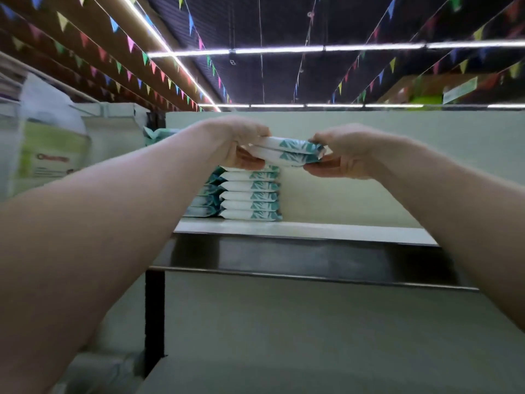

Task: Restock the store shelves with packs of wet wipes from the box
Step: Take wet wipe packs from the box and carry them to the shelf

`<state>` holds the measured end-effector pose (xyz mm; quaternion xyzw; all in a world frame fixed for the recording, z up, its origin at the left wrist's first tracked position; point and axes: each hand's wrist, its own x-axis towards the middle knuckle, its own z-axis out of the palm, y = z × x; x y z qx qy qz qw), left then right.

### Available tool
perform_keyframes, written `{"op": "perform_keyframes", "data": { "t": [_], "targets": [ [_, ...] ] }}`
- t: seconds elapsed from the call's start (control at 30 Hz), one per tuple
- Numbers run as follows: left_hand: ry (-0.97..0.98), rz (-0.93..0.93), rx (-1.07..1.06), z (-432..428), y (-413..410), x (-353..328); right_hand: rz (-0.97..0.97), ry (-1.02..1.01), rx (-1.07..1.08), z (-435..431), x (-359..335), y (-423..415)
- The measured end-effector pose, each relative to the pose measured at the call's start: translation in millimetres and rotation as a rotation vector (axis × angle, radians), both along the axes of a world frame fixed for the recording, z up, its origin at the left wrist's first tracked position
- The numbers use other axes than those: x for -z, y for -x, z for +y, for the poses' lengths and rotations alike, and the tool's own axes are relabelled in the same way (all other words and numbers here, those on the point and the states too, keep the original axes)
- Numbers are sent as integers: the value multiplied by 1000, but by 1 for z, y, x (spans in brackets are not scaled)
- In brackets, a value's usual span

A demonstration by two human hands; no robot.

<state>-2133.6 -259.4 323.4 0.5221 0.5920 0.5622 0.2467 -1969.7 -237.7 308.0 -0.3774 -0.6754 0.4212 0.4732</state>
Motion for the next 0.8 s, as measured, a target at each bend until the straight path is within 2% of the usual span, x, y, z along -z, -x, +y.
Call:
{"op": "perform_keyframes", "data": {
  "t": [0.23, 0.4, 0.57, 0.67, 0.8],
  "targets": [
    [-62, 174, -157, 20, 40, -9, -46, -42, 37, 24, -20, 48],
    [-63, 252, -137, 26, 55, -20, -66, -58, 93, 40, -26, 71],
    [2, 563, -96, 26, 63, -24, -43, -56, 101, 50, -28, 79],
    [2, 719, -90, 26, 71, -20, -154, -111, 74, 55, -27, 78],
    [-105, 963, -255, 33, 77, -11, -276, -213, 69, 56, -23, 77]
  ]
}}
